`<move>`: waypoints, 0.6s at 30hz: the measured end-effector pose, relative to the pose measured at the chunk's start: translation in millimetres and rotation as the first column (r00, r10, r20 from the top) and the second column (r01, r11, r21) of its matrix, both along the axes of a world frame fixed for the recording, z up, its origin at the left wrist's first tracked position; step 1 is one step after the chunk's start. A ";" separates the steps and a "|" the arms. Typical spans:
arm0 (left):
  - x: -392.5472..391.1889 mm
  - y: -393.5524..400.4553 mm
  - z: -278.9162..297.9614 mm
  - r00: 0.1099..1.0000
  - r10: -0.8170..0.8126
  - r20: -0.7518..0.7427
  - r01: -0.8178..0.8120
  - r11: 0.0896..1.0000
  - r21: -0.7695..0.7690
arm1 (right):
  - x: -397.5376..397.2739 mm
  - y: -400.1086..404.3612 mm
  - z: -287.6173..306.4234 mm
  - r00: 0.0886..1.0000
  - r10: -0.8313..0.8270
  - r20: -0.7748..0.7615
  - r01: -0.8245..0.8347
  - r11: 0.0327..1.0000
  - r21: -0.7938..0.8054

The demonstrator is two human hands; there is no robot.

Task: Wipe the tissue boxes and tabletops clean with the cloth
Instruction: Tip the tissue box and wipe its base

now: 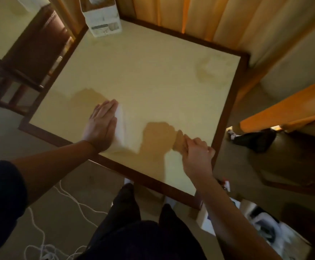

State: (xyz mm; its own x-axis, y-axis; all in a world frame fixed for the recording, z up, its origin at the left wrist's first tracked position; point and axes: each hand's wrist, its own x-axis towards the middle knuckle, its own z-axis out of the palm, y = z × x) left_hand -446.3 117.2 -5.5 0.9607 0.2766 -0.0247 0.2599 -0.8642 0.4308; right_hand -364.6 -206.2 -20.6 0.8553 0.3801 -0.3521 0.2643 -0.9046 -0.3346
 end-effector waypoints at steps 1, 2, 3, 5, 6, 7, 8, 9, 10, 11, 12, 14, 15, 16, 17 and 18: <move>-0.8 1.8 -1.7 1.000 -0.011 0.001 0.011 1.000 -0.005 | 4.4 -6.5 5.0 0.997 -0.045 0.071 0.047 0.998 -0.031; -1.5 3.5 -3.2 1.000 -0.023 0.002 0.023 1.000 -0.010 | 7.7 -11.5 9.0 0.987 -0.082 0.138 0.089 0.995 -0.042; -2.2 5.1 -4.2 0.999 -0.034 0.003 0.034 0.999 -0.017 | 9.0 -14.8 11.3 0.976 -0.115 0.184 0.126 0.991 -0.050; -2.4 8.2 -4.4 0.999 -0.053 -0.003 0.053 0.998 -0.031 | 5.4 -16.0 11.0 0.959 -0.151 0.238 0.169 0.984 -0.054; -1.8 9.9 -4.1 0.998 -0.067 -0.006 0.067 0.997 -0.039 | -0.3 -12.6 9.4 0.957 -0.155 0.247 0.177 0.982 -0.071; -1.1 11.7 -3.3 0.996 -0.086 -0.006 0.085 0.995 -0.046 | -8.5 -6.5 8.0 0.961 -0.151 0.233 0.178 0.979 -0.100; -0.2 13.8 -1.9 0.995 -0.103 -0.006 0.102 0.993 -0.051 | -19.1 1.5 5.0 0.974 -0.132 0.185 0.158 0.979 -0.132; 0.4 15.9 -1.0 0.993 -0.120 -0.010 0.119 0.991 -0.057 | -31.1 10.2 1.0 0.991 -0.090 0.101 0.105 0.982 -0.155; 0.6 17.5 0.1 0.991 -0.134 -0.015 0.133 0.989 -0.064 | -43.5 19.7 -3.8 0.999 -0.037 -0.013 0.034 0.984 -0.176; 0.6 19.0 0.3 0.989 -0.144 -0.019 0.143 0.987 -0.076 | -55.7 29.1 -9.5 0.990 -0.001 -0.142 -0.026 0.982 -0.189; 0.5 20.1 0.6 0.988 -0.152 -0.019 0.150 0.985 -0.087 | -66.6 39.0 -11.3 0.972 0.011 -0.233 -0.058 0.979 -0.193; 1.2 20.8 2.0 0.987 -0.158 -0.023 0.155 0.982 -0.112 | -80.0 59.5 -8.4 0.966 -0.026 -0.257 -0.016 0.987 -0.163; 2.0 20.9 2.7 0.986 -0.162 -0.029 0.157 0.980 -0.124 | -81.2 71.2 -3.4 0.972 -0.055 -0.230 0.024 0.991 -0.133; 2.7 21.5 3.4 0.985 -0.169 -0.038 0.163 0.977 -0.139 | -80.1 83.1 3.3 0.979 -0.075 -0.188 0.056 0.993 -0.105; 3.1 23.1 4.4 0.982 -0.181 -0.047 0.173 0.974 -0.149 | -77.9 95.5 11.9 0.989 -0.083 -0.126 0.075 0.995 -0.067; 3.0 25.9 5.8 0.979 -0.196 -0.053 0.186 0.971 -0.153 | -76.0 108.4 22.3 0.995 -0.083 -0.058 0.081 0.996 -0.031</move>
State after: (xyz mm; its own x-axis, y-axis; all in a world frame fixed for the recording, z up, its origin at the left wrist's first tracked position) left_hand -443.2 143.1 0.3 0.9901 0.0768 -0.1172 0.1287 -0.8294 0.5436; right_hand -440.6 -97.8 1.7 0.8604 0.2986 -0.4131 0.1692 -0.9318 -0.3211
